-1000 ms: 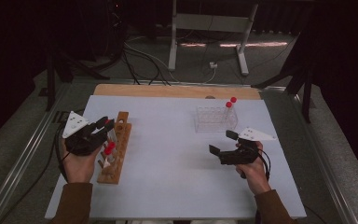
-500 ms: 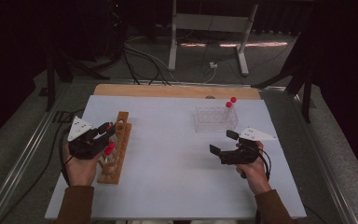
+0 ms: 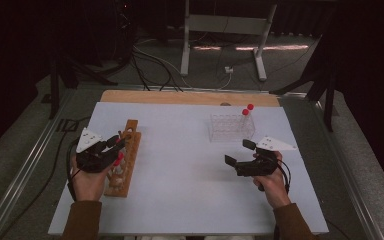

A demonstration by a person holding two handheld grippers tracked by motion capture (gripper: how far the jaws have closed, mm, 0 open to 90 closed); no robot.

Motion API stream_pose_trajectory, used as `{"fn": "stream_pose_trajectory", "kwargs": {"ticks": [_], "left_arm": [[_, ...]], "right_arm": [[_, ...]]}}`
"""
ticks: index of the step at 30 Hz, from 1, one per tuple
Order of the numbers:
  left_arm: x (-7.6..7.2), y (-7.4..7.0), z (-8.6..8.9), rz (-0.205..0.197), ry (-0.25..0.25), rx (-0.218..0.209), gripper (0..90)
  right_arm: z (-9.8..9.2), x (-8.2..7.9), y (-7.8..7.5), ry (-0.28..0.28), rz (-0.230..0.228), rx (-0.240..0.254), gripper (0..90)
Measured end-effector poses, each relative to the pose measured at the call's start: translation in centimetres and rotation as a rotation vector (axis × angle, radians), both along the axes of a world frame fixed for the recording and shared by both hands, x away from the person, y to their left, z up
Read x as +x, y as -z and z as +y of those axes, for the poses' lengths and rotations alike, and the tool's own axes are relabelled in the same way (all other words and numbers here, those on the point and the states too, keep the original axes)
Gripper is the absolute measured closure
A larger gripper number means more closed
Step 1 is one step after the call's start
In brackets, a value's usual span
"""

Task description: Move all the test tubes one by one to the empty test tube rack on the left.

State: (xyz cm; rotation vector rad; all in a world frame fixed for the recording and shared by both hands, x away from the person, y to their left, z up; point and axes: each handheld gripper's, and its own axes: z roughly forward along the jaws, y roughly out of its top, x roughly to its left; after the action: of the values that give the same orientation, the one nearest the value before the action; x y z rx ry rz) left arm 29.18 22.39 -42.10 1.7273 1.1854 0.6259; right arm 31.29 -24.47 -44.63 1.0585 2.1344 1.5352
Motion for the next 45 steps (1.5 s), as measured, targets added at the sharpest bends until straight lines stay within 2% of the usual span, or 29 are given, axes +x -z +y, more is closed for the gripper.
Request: {"fn": "stream_pose_trajectory", "kwargs": {"ticks": [5, 22, 27, 31, 35, 40, 45], "left_arm": [[0.1, 0.2, -0.1, 0.013, 0.0, 0.003, 70.1], [0.2, 0.4, 0.0, 0.021, -0.005, -0.002, 68.9], [0.0, 0.6, -0.2, 0.019, 0.007, -0.002, 67.2], [-0.3, 0.5, -0.6, 0.004, 0.035, 0.015, 60.2], [-0.3, 0.5, -1.0, 0.017, 0.048, 0.056, 56.6], [-0.2, 0.8, -1.4, 0.051, 0.054, 0.108, 57.4], [-0.1, 1.0, -1.5, 0.081, 0.032, 0.147, 62.3]], "right_arm": [[0.0, 0.0, 0.0, 0.001, 0.0, 0.002, 2.6], [-0.1, 0.0, 0.0, 0.001, 0.003, 0.011, 2.6], [-0.2, 0.0, 0.0, 0.0, -0.001, 0.012, 2.7], [-0.2, 0.0, 0.0, -0.002, -0.001, 0.014, 2.6], [-0.2, 0.0, 0.0, 0.0, 0.001, 0.017, 2.7], [-0.2, 0.1, 0.0, -0.001, 0.0, 0.022, 2.6], [-0.3, 0.1, 0.0, 0.001, -0.001, 0.026, 2.7]]}}
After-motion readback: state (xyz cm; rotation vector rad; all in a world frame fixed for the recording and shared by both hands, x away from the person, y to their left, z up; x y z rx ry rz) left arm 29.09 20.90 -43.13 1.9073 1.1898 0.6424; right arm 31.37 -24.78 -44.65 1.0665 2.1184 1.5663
